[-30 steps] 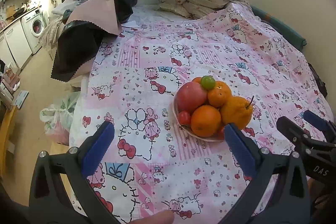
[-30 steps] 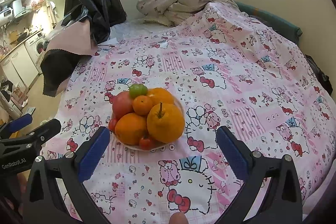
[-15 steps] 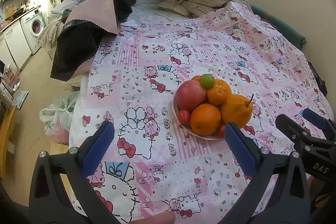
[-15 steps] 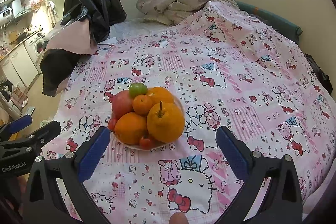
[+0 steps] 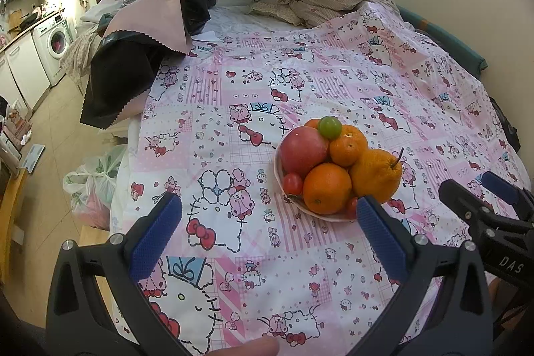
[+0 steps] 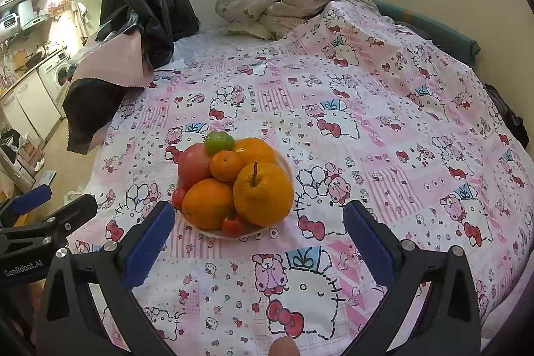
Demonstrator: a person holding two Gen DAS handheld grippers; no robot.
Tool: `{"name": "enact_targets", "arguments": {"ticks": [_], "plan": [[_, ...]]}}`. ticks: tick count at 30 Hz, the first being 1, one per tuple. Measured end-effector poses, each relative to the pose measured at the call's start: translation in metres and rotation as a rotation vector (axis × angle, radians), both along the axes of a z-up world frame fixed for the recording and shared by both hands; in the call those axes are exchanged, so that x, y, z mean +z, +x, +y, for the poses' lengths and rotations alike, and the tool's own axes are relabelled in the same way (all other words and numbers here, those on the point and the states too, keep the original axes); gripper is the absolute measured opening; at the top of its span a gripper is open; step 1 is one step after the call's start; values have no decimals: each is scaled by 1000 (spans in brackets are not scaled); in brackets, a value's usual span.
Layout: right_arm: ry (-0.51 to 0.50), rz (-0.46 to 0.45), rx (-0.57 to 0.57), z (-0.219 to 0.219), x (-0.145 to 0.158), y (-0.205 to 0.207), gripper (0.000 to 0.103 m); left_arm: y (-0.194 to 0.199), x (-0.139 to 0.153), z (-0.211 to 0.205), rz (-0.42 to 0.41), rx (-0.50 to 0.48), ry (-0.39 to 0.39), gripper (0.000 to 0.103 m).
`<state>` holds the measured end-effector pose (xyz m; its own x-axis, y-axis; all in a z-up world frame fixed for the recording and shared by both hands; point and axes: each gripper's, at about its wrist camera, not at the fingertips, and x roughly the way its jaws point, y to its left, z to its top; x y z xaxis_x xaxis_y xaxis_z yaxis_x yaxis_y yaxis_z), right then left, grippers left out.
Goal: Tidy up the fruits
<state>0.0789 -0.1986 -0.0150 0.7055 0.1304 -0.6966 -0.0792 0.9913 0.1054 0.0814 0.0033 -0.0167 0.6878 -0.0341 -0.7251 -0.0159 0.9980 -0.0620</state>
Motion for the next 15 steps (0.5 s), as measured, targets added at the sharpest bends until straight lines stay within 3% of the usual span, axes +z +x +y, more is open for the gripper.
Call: {"name": "enact_targets", "arguments": {"ticks": [15], "plan": [[2,5,0,2,-1,0,103,-2,-1,1,-1,-1,-4,103]]}}
